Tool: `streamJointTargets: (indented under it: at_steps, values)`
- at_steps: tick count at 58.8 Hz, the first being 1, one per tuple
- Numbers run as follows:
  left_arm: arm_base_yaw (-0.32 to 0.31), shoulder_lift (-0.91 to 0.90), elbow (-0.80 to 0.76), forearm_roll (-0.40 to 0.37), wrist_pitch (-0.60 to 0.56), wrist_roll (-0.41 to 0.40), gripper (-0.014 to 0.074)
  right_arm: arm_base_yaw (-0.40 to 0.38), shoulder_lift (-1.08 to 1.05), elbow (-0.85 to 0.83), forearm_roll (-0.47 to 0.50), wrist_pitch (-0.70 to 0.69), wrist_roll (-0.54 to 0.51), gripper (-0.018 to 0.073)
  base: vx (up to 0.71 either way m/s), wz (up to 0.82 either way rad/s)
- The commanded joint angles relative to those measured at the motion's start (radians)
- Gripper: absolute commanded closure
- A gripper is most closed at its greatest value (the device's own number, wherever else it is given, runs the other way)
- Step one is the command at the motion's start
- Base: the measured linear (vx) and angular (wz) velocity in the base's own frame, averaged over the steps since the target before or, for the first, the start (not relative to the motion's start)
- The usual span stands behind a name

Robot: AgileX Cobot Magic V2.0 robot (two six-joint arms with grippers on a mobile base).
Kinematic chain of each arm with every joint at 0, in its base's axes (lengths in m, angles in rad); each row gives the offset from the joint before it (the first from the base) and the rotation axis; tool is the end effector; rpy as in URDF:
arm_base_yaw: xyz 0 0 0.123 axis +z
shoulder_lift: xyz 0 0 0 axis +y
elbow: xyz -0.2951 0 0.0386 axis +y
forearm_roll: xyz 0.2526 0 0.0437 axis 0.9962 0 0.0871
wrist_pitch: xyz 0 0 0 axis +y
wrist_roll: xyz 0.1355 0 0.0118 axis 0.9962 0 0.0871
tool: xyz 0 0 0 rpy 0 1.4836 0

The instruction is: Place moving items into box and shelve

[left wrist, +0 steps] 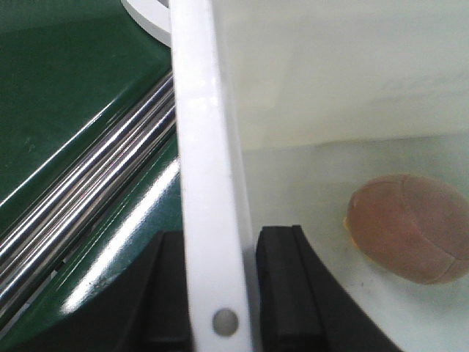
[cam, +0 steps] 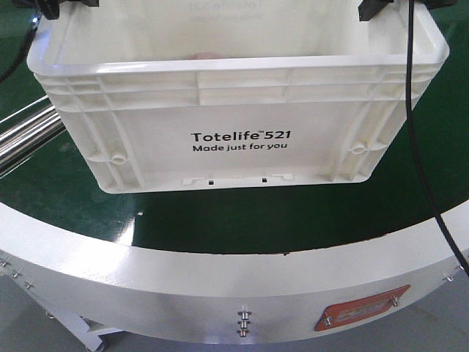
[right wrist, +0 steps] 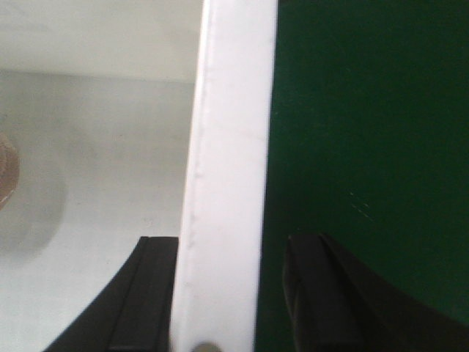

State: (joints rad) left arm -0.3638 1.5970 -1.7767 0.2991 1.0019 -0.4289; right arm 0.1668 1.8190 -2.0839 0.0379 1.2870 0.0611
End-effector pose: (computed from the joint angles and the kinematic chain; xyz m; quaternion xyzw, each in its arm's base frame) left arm 0.3733 -0.1060 0.4188 -0.0070 0.9040 -0.0191 0.4271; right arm 0.4163 0.0751 0.3985 -0.0508 0.9483 0.0544 0.3084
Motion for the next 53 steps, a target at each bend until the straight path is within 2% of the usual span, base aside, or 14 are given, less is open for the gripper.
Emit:
streamJointTargets:
  at_steps: [1,53]
  values:
    - [-0.005,-0.058,-0.039,0.065,-0.119,0.000,0.0596,-0.005,-0.067,-0.039,-0.032,0.000,0.035,0.0564,-0.01,0.01]
    - [-0.005,-0.058,-0.039,0.065,-0.119,0.000,0.0596,-0.005,-0.067,-0.039,-0.032,0.002,0.035,0.0564,-0.06,0.01]
